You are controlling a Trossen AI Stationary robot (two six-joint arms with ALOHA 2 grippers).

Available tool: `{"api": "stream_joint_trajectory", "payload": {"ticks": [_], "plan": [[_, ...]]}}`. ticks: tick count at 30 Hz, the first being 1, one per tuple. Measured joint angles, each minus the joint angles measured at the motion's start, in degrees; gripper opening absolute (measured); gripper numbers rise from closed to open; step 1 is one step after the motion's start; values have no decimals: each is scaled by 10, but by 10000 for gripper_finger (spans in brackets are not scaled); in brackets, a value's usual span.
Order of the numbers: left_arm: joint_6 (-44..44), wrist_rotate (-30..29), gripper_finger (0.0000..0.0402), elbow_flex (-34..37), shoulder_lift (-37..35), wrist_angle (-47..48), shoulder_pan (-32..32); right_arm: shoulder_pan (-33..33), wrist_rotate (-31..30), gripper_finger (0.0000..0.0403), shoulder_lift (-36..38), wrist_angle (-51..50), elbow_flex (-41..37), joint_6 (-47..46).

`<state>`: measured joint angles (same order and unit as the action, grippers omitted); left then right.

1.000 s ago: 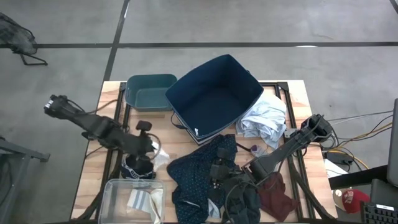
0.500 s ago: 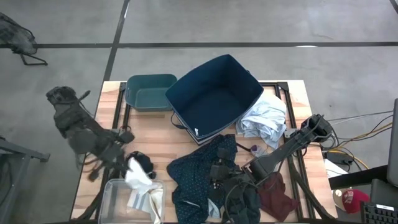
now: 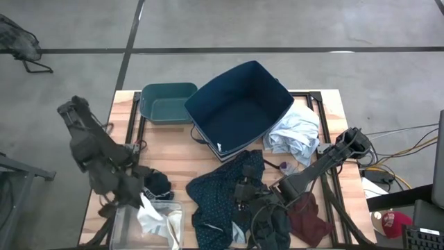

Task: Pick & Place Cloths
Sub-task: Put the white sock into the transparent bin, then put the purple white striped sock into the transparent bin

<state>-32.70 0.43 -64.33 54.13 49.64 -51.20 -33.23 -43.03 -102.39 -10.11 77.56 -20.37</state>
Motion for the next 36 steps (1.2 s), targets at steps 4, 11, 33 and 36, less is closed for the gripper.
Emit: {"api": "stream_joint_trajectory", "payload": {"ticks": [4, 11, 33, 36], "plan": [[-43, 5, 12, 56, 10, -49, 0, 0, 0, 48, 0, 0, 0, 0], [-47, 6, 58, 135, 13, -193, 0, 0, 0, 64, 0, 0, 0, 0], [174, -150, 163, 215, 11, -318, 0, -4, 0, 74, 0, 0, 0, -21], [208, -147, 163, 238, 5, -373, -1, -7, 0, 57, 0, -2, -1, -22]]}}
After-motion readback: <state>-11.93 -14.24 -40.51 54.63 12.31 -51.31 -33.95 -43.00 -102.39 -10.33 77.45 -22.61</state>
